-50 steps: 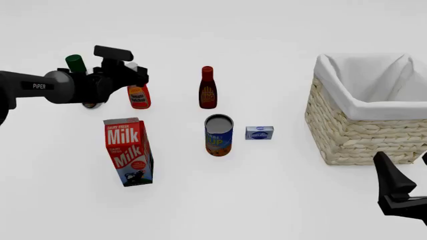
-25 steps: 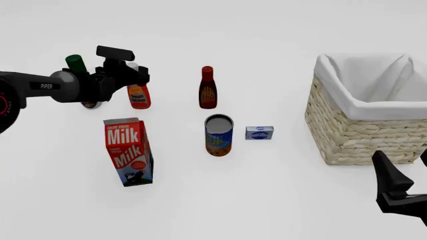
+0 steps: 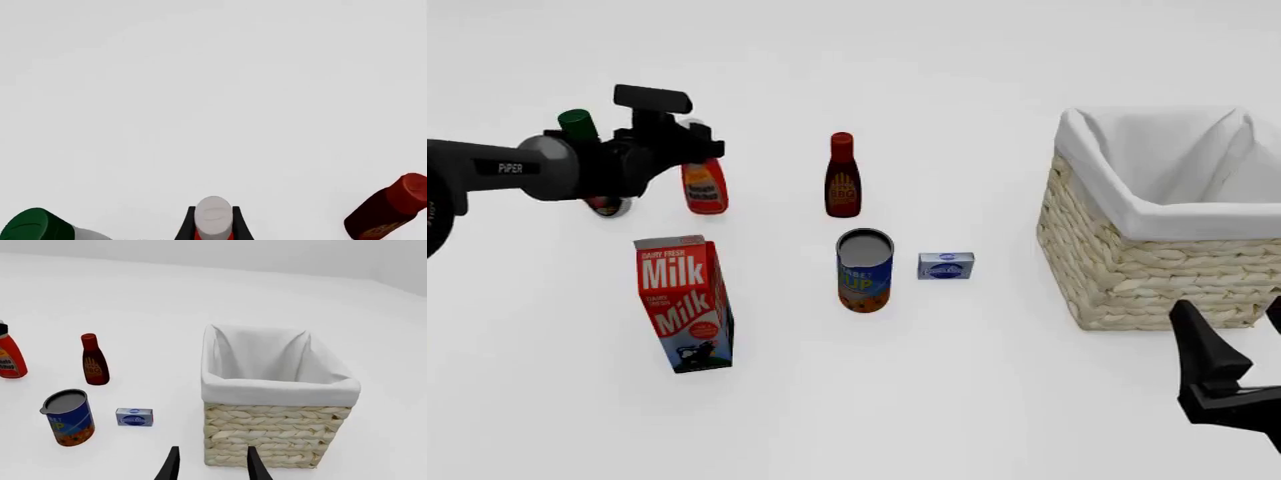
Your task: Pick the ketchup and place it in the basket.
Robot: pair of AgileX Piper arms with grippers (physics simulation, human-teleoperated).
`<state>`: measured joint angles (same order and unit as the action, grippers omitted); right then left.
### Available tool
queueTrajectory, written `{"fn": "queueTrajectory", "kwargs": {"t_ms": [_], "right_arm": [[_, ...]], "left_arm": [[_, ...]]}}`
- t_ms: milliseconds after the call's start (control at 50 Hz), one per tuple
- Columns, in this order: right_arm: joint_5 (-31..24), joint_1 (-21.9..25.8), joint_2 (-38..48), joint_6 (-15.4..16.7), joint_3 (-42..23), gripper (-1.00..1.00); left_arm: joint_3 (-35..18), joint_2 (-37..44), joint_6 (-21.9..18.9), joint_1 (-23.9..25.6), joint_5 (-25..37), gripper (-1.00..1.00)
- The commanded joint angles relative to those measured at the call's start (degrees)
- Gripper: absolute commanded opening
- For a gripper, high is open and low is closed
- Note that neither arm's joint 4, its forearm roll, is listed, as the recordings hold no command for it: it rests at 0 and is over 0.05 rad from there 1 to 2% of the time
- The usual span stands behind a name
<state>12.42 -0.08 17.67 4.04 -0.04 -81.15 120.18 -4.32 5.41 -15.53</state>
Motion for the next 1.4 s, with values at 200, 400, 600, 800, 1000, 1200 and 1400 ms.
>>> {"fn": "queueTrajectory", "kwargs": {"t_ms": [200, 400, 600, 800, 1000, 1200, 1400], "right_arm": [[-3.03, -0.15, -3.65, 0.7, 0.01, 1.0], [-3.34, -0.41, -4.32, 1.19, 0.0, 1.0], [-5.12, 0.52, -7.31, 0.18, 0.03, 1.0], [-8.97, 4.16, -10.35, 1.23, -2.76, 1.0], [-8.51, 10.24, -2.6, 2.68, -10.2, 1.0], [-9.73, 17.41, 1.09, 3.5, -15.46, 1.0], [-9.06, 24.54, 6.3, 5.41, -19.89, 1.0]], "left_arm": [[4.23, -12.63, 0.35, -0.27, 3.5, -1.0], [6.15, -18.39, 1.37, -0.08, 5.75, -1.0], [9.43, -24.14, 1.93, 0.0, 7.49, -1.0], [12.75, -32.11, 3.5, 1.57, 11.44, -1.0], [15.82, -40.29, 3.47, 2.16, 15.72, -1.0], [17.13, -47.19, 3.83, 3.23, 20.63, -1.0], [18.49, -52.63, 3.53, 6.72, 25.58, -1.0]]}}
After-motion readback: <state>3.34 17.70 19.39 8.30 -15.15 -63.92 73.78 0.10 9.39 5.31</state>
